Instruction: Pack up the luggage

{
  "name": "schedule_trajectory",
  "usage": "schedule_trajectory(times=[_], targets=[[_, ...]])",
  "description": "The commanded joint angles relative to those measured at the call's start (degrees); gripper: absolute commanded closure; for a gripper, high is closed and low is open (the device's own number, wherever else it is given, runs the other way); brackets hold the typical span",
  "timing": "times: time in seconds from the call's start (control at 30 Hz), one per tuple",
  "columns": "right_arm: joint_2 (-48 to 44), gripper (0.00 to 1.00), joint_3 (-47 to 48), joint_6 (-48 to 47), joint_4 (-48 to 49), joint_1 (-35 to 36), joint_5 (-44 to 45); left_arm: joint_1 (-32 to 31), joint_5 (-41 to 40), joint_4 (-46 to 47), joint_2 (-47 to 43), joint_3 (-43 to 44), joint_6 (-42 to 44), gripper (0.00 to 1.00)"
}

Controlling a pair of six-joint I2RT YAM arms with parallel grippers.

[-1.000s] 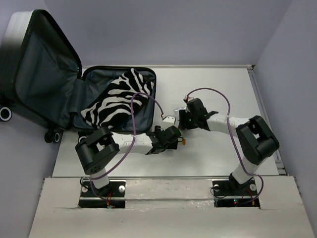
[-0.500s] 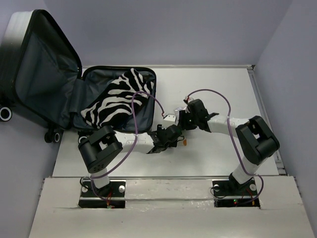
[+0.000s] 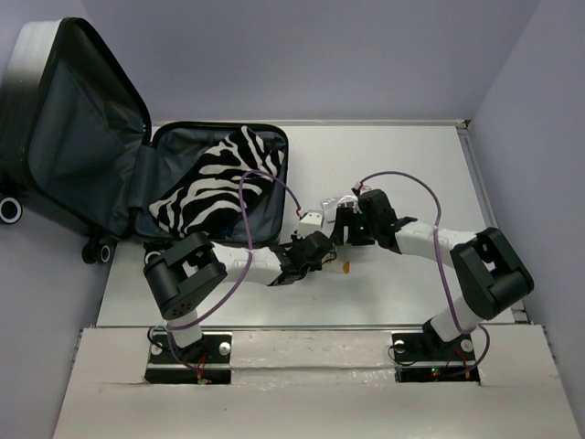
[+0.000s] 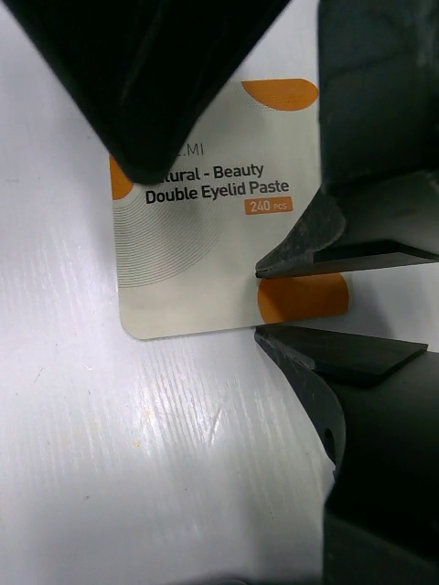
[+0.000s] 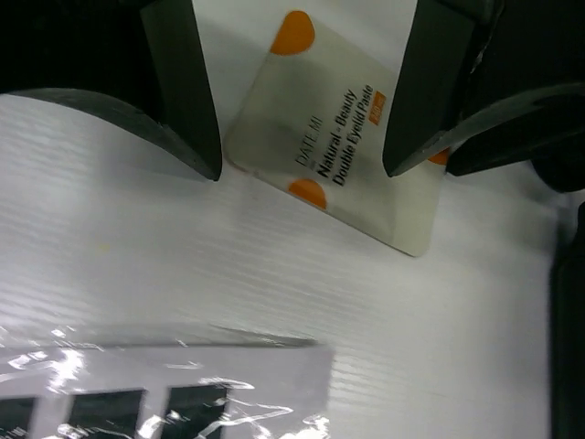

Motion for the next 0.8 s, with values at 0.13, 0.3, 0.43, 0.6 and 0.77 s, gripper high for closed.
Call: schedule_trajectory(times=[0.13, 0.3, 0.43, 0.6, 0.77], targets=[[-7.7, 0.21, -4.7, 1.5, -7.3, -0.8, 11.0, 0.1, 0.5, 1.0, -1.6, -2.7, -0.2, 0.6], [-7.7, 0.27, -8.4, 4.0, -4.9, -0.8, 2.6, 0.2, 1.2, 2.3, -1.2, -3.4, -0.5, 0.63], [-5.7, 0.29, -11.0, 7.6, 2.6, -0.8, -6.1, 0.2, 1.6, 3.1, -0.9, -3.4, -0.6, 0.65], [-4.0, 0.33, -12.8, 10.8, 9.2, -0.8, -11.0, 0.1, 1.7, 3.7, -0.9, -3.4, -0.6, 0.74], [-2.0, 0.4, -14.9, 14.4, 17.3, -0.8, -14.0, 0.1, 1.1, 5.2, -1.6, -4.5, -0.7, 0.94]])
